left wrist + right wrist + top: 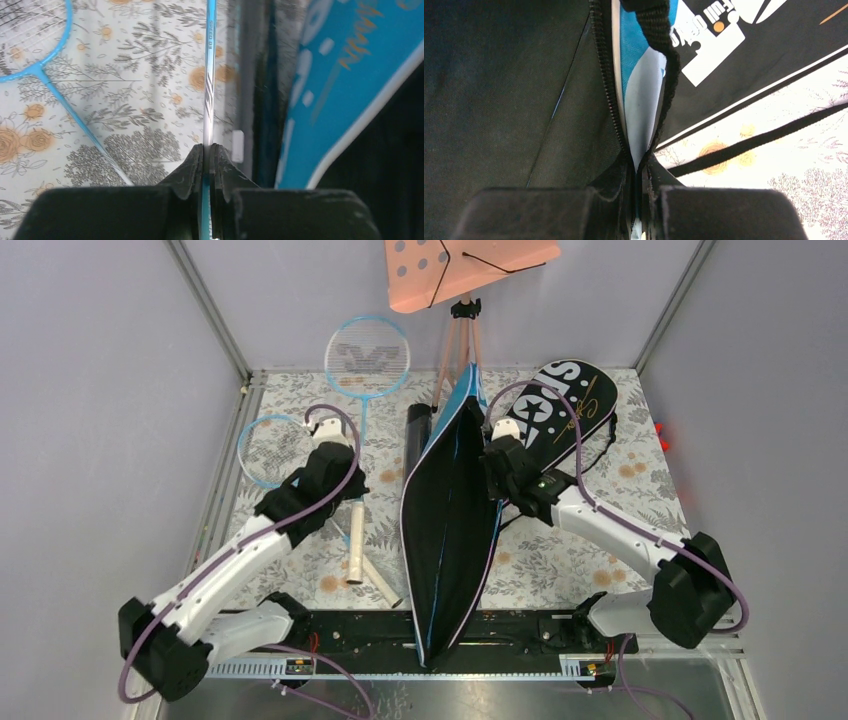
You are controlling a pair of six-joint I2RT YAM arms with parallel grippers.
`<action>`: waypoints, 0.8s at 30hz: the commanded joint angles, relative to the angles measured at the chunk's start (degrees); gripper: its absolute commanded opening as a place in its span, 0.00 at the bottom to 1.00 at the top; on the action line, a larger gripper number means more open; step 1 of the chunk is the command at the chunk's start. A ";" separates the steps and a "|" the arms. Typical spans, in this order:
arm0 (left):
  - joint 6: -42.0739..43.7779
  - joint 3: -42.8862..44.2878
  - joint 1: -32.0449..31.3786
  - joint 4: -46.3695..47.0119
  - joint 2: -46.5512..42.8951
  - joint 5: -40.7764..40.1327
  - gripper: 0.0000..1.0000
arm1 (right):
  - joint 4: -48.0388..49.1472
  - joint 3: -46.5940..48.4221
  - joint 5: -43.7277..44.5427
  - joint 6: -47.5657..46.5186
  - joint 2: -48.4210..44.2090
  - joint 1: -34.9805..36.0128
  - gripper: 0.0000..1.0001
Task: Pack up the badminton gear
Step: Pick up the racket from the racket bag.
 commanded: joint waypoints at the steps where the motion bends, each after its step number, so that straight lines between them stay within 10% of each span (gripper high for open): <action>1: -0.19 -1.38 -5.50 0.54 -11.02 -0.82 0.00 | 1.83 5.46 0.05 -0.93 3.16 -2.05 0.00; 13: -1.91 2.09 -19.46 -14.61 -21.65 -0.55 0.00 | -9.81 16.28 0.08 -0.25 10.53 -6.47 0.00; 24: 5.56 0.23 -28.34 -5.26 -20.49 2.75 0.00 | -23.90 22.01 7.28 -6.16 3.03 -8.44 0.00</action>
